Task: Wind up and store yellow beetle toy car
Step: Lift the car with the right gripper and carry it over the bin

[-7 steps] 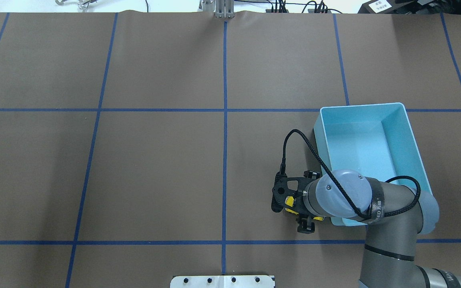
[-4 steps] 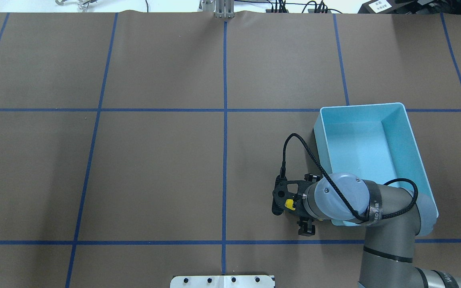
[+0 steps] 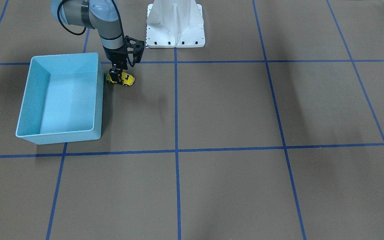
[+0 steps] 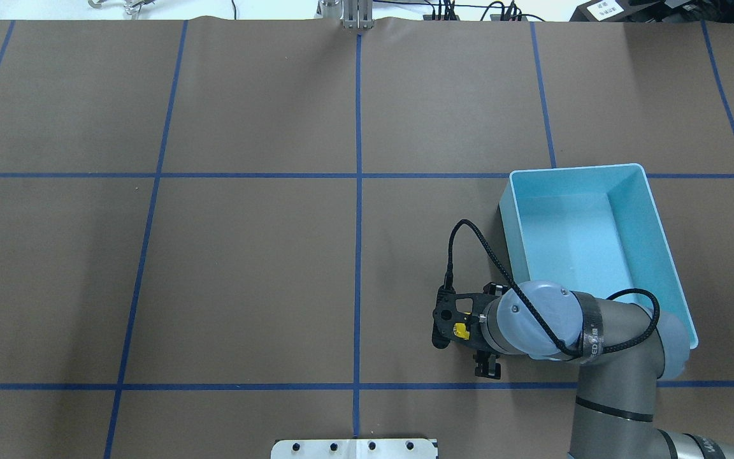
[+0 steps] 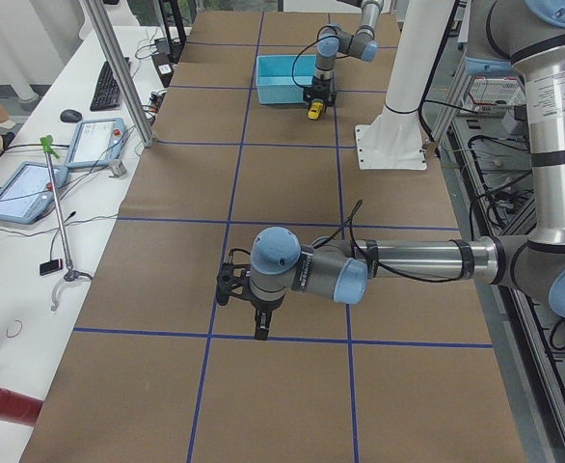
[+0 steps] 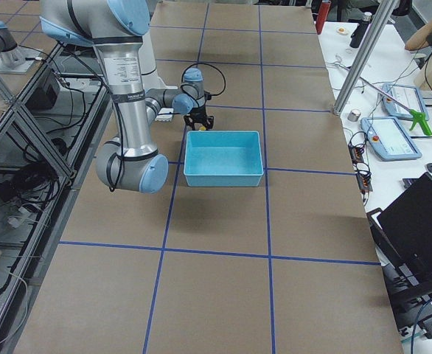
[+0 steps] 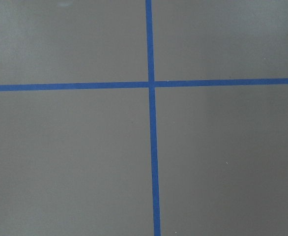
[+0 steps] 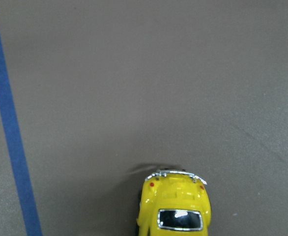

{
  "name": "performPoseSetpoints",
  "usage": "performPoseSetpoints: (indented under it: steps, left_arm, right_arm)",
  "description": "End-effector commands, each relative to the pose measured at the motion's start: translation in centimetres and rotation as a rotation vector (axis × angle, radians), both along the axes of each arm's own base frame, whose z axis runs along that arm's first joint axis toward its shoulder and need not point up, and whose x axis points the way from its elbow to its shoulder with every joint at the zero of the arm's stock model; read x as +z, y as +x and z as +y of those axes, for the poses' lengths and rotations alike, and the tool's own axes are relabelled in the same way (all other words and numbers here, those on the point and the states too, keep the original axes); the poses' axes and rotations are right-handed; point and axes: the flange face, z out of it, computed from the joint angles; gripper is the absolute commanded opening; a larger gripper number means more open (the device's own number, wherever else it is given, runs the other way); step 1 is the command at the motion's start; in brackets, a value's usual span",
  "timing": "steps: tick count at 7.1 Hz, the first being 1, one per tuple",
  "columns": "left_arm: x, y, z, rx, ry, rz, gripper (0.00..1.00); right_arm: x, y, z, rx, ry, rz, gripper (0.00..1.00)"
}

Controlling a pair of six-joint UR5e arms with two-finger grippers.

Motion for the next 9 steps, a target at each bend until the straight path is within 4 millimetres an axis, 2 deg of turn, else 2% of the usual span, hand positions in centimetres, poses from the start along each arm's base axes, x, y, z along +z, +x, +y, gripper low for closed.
performPoseSetpoints:
  steps: [1, 2, 3, 4, 5, 6, 7, 8, 9]
  left_arm:
    - [0.0, 0.0, 0.0, 0.000, 0.000, 0.001, 1.00]
    - [0.0, 0.0, 0.0, 0.000, 0.000, -0.001, 1.00]
    - [0.0, 0.0, 0.0, 0.000, 0.000, -0.001, 1.00]
    - [-0.1, 0.0, 0.0, 0.000, 0.002, 0.001, 1.00]
    - [-0.1, 0.0, 0.0, 0.000, 0.002, -0.001, 1.00]
    - [-0.1, 0.0, 0.0, 0.000, 0.002, 0.001, 1.00]
    - [-0.1, 0.0, 0.0, 0.000, 0.002, 0.001, 1.00]
    - [-0.1, 0.0, 0.0, 0.000, 0.002, 0.001, 1.00]
    - [-0.2, 0.0, 0.0, 0.000, 0.003, 0.001, 1.00]
  right_arm:
    - [-0.4, 0.4, -0.4, 0.005, -0.011, -0.011, 0.00]
    - [-1.7, 1.3, -1.7, -0.004, -0.058, -0.043, 0.00]
    - [-4.2, 2.3, -4.3, 0.021, -0.074, -0.085, 0.00]
    - [-7.3, 3.0, -5.9, 0.027, -0.090, -0.131, 0.00]
    - [-10.6, 4.4, -8.4, 0.042, -0.109, -0.171, 0.00]
    - [-12.2, 6.0, -10.2, 0.046, -0.124, -0.198, 0.00]
    - [-12.3, 8.4, -12.5, 0.049, -0.114, -0.184, 0.00]
    - [-11.5, 12.9, -16.0, -0.019, -0.057, -0.138, 0.00]
    - [-11.2, 16.9, -17.0, -0.063, 0.001, -0.122, 0.00]
